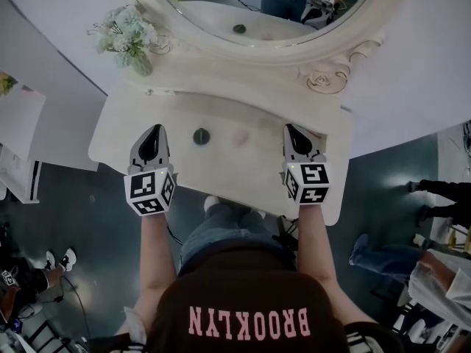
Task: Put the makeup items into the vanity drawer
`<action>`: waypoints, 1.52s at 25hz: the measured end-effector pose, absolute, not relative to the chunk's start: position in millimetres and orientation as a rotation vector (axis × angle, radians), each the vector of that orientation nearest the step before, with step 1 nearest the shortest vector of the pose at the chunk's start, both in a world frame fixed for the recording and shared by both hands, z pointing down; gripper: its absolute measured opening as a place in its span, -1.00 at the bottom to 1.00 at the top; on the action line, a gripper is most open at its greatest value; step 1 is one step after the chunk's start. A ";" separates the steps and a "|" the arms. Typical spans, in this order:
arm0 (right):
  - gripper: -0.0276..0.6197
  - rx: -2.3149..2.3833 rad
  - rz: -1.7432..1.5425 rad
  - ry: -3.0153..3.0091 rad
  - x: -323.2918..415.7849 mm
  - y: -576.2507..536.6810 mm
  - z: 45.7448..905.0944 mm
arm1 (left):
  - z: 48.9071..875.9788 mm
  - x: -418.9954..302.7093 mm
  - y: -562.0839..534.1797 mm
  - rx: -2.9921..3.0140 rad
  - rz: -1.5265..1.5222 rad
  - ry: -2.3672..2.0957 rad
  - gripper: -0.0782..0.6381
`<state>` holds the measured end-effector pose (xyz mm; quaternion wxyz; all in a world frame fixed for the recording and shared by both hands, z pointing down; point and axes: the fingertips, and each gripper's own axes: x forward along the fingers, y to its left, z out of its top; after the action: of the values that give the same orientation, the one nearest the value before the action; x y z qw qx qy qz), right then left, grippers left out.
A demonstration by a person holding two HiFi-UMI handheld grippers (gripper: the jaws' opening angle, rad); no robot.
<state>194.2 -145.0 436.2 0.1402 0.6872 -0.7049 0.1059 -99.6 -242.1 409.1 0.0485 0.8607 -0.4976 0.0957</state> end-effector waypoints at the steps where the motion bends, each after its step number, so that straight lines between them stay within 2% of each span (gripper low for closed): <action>1: -0.92 1.981 0.306 -2.042 187.2 -148.2 436.3 | 409.1 -106.5 -244.2 2.621 0.292 -1.522 -0.76; 14: -0.92 1.899 0.311 -2.091 125.8 -192.2 446.4 | 416.0 -178.3 -272.6 2.548 0.281 -1.604 -0.76; 24: -0.91 1.806 0.460 -2.046 106.5 -207.3 495.4 | 453.1 -196.4 -284.1 2.479 0.352 -1.581 -0.76; 25: -0.81 1.796 0.488 -2.042 105.4 -207.4 502.5 | 458.1 -197.0 -284.6 2.472 0.364 -1.575 -0.76; 27: -0.40 1.769 0.548 -2.029 103.6 -206.9 517.3 | 466.6 -197.1 -285.4 2.463 0.383 -1.564 -0.76; 28: -0.30 1.755 0.572 -2.018 103.2 -206.4 524.4 | 470.0 -196.7 -285.6 2.459 0.392 -1.558 -0.76; 32: -0.18 1.697 0.640 -1.982 99.7 -203.5 547.3 | 480.1 -196.3 -286.5 2.444 0.418 -1.547 -0.76; 38: -0.13 1.616 0.728 -1.948 92.2 -200.7 578.1 | 496.1 -194.2 -287.5 2.421 0.448 -1.529 -0.76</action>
<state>92.2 -200.7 578.1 0.2511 0.5939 -0.7159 0.2677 -194.2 -287.5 496.1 0.1212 0.8291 -0.5238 0.1534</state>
